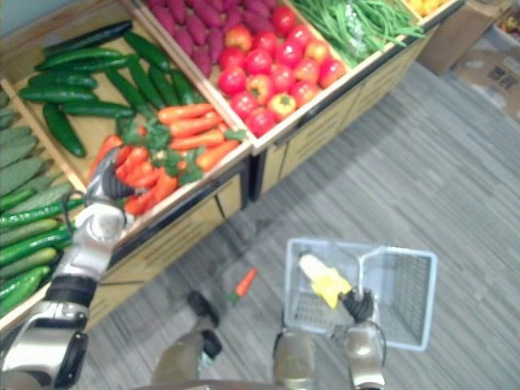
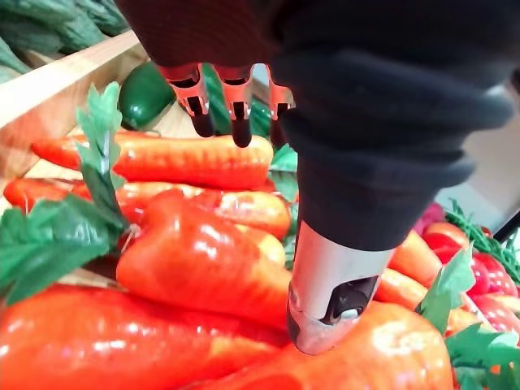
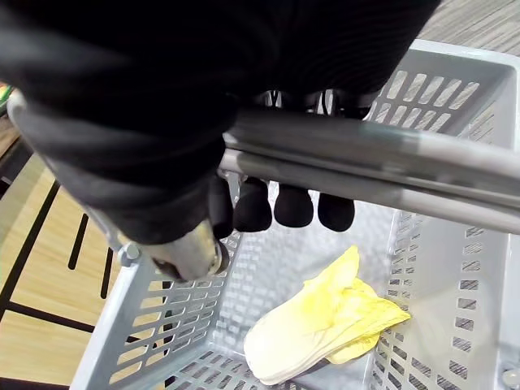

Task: Pick vegetable in the basket

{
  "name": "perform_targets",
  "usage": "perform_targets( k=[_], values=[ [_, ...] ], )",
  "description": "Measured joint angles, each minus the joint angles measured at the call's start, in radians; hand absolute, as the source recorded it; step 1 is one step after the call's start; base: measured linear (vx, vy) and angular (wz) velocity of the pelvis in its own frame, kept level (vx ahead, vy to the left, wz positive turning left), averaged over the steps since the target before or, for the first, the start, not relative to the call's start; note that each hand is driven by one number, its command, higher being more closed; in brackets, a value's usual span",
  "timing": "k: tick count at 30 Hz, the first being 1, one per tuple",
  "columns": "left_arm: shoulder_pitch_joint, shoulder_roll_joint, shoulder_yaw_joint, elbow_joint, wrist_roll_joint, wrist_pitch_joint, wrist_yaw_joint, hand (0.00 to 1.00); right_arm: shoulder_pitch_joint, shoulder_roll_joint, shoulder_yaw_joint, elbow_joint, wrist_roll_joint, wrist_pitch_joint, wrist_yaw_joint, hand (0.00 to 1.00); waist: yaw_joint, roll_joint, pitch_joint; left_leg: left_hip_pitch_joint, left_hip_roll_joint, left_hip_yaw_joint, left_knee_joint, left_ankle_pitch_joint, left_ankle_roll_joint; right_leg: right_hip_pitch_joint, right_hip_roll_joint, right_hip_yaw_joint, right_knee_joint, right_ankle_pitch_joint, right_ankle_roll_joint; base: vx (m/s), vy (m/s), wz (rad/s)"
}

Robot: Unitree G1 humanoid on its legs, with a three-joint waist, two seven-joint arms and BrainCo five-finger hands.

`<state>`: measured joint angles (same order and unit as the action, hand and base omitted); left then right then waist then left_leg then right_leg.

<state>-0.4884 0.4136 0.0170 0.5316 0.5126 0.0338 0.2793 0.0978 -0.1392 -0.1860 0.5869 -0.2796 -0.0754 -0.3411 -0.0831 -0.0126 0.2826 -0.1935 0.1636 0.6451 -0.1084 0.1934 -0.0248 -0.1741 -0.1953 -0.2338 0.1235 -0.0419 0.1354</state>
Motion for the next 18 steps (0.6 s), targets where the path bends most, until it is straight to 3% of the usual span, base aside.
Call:
perform_targets(
  k=[5,11,16,17,18],
  values=[
    [-0.030,-0.018,0.011,0.023,0.003,0.013,0.036,0.00,-0.003,0.000,0.004,-0.003,0.000,-0.004,0.000,1.00,-0.008,-0.002,-0.003,-0.023,0.003,0.008,0.000,0.001,0.001,-0.030,0.004,0.011,0.002,0.000,0.000,-0.01,-0.078,-0.06],
    [-0.106,-0.014,0.069,0.108,0.031,0.069,0.094,0.00,-0.006,0.000,0.022,-0.012,0.000,-0.018,0.000,1.00,-0.025,-0.006,-0.004,-0.037,0.007,0.032,0.000,0.002,0.002,-0.060,0.008,0.033,0.001,0.003,-0.001,0.01,-0.079,-0.11],
    [-0.138,-0.007,0.070,0.136,0.058,0.089,0.103,0.00,-0.008,0.000,0.042,-0.030,-0.005,-0.019,0.001,1.00,-0.030,-0.015,-0.006,-0.065,0.021,0.050,0.000,0.006,0.003,-0.101,0.023,0.052,0.000,0.011,-0.011,0.01,-0.086,-0.12],
    [-0.145,-0.006,0.070,0.142,0.058,0.091,0.107,1.00,-0.008,0.000,0.044,-0.030,-0.005,-0.020,0.001,1.00,-0.036,-0.017,-0.007,-0.064,0.023,0.052,0.004,0.007,0.001,-0.101,0.024,0.054,0.000,0.011,-0.011,0.04,-0.108,-0.09],
    [-0.149,-0.006,0.070,0.142,0.058,0.094,0.108,1.00,-0.009,0.000,0.045,-0.031,-0.005,-0.022,0.001,1.00,-0.040,-0.017,-0.008,-0.064,0.024,0.052,0.006,0.007,0.001,-0.101,0.025,0.054,0.000,0.012,-0.012,0.04,-0.108,-0.03]
  ],
)
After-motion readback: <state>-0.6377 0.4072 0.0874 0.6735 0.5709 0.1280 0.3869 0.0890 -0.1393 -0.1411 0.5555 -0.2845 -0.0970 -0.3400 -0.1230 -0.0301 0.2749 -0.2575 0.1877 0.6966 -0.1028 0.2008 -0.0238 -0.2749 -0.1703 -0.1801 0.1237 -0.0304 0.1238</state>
